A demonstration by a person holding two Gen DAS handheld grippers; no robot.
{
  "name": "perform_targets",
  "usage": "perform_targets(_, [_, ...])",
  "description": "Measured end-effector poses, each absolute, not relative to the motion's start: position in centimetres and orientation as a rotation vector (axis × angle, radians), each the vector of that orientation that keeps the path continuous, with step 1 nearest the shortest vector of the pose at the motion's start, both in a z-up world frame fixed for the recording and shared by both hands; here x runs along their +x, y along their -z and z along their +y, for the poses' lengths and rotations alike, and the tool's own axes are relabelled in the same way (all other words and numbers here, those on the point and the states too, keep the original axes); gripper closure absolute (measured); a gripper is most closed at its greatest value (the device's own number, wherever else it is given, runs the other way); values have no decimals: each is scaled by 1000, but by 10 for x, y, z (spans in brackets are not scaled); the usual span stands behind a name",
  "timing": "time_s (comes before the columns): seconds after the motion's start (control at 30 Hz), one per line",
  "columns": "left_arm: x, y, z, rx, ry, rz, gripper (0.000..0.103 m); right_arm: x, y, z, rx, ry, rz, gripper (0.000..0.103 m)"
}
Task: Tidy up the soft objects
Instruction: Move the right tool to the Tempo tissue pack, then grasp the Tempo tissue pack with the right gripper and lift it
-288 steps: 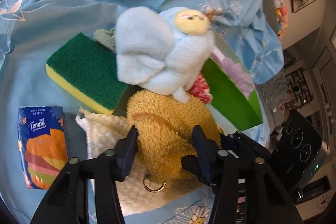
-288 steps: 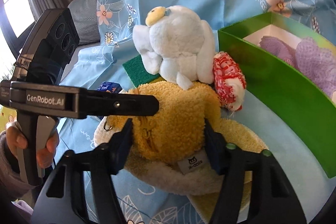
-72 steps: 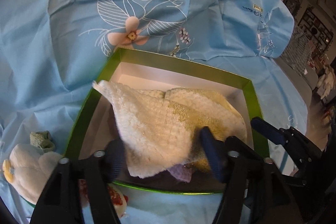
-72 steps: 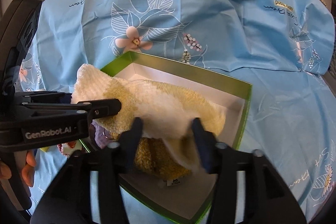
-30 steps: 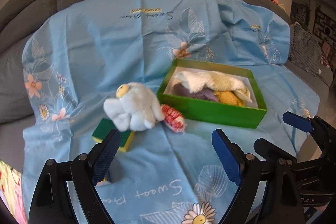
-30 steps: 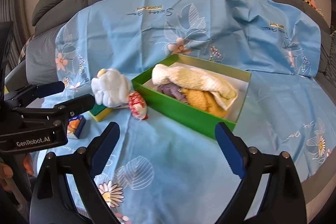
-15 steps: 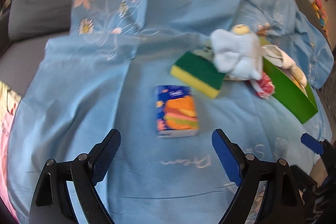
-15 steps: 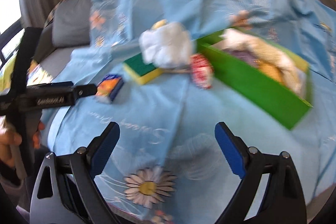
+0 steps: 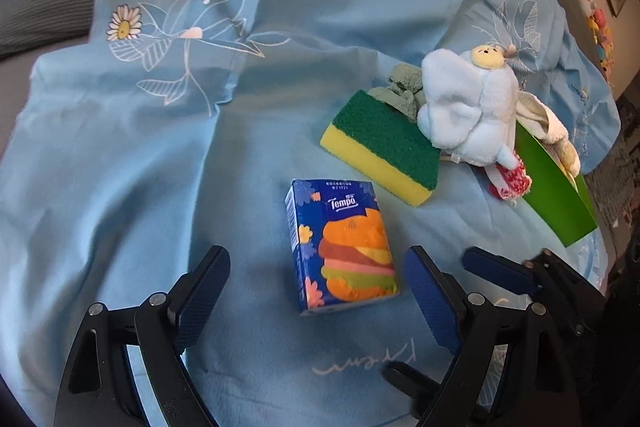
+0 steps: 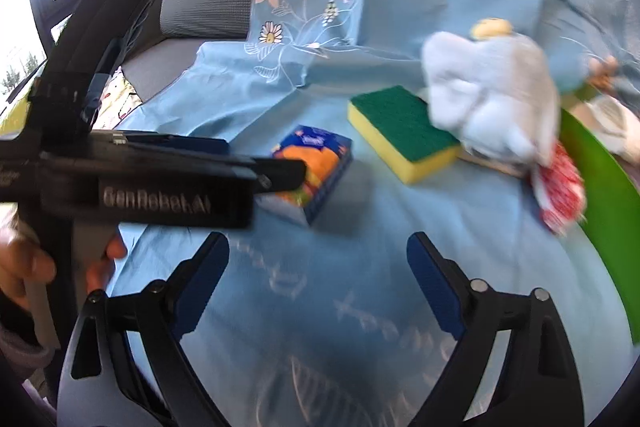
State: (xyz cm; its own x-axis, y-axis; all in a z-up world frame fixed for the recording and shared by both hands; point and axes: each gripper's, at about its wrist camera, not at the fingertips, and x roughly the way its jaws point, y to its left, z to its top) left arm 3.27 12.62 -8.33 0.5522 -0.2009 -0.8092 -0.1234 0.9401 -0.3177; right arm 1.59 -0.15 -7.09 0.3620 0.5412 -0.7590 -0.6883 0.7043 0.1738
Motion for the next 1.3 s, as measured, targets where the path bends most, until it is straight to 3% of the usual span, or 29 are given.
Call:
perform_targets(0.1, [39, 86, 127, -354, 83, 999, 14, 28, 77, 11, -189, -816, 920, 28])
perform_targets(0.27, [45, 89, 128, -376, 152, 1008, 14, 38, 81, 28, -211, -851, 926, 36])
perform_targets(0.37, [46, 92, 130, -387, 165, 1009, 14, 41, 82, 36, -222, -877, 930, 45])
perform_targets(0.43, [46, 93, 131, -394, 171, 1004, 21, 42, 83, 40, -238, -882, 928, 47])
perform_targets(0.57, [46, 94, 132, -404, 180, 1008, 24, 45, 85, 42, -245, -883, 933, 50])
perform_targets(0.7, [44, 95, 132, -420, 208, 1008, 38, 47, 88, 41, -248, -867, 940, 61])
perform_targets(1.3, [20, 54, 108, -368, 237, 937, 40, 22, 52, 14, -213, -827, 870, 65])
